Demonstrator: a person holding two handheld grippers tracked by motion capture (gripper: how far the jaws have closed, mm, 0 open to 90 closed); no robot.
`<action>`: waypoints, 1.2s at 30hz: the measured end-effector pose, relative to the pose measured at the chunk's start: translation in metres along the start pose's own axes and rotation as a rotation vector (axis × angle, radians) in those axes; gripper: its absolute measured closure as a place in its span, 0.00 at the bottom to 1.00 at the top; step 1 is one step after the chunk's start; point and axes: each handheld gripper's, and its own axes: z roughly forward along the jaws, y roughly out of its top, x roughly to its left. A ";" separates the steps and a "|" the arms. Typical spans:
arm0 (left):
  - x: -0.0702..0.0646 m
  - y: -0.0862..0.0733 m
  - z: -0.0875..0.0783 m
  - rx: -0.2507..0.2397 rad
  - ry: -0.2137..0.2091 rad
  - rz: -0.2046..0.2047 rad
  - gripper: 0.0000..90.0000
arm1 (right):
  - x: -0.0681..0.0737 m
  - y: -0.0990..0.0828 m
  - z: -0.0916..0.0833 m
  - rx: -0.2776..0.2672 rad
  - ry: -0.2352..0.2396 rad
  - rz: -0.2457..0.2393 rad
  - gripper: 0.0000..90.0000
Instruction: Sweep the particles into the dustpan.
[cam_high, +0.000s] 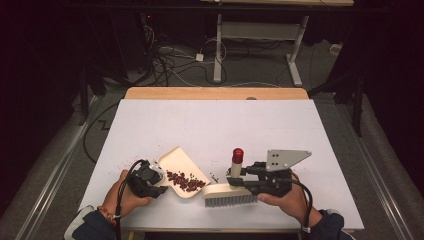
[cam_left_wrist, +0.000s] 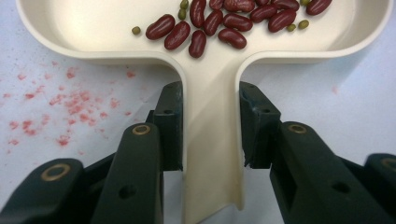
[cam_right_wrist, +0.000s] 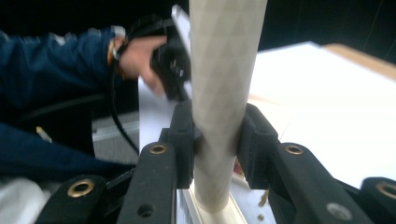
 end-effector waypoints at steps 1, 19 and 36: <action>0.001 -0.001 0.000 -0.001 -0.001 0.002 0.71 | 0.000 -0.002 0.004 0.022 -0.008 -0.006 0.79; -0.003 -0.002 -0.005 0.041 -0.006 0.074 0.71 | -0.038 0.000 0.010 0.003 -0.271 0.006 0.79; -0.025 0.022 -0.002 0.133 -0.010 0.103 0.71 | -0.027 0.000 -0.020 -0.118 -0.716 0.137 0.78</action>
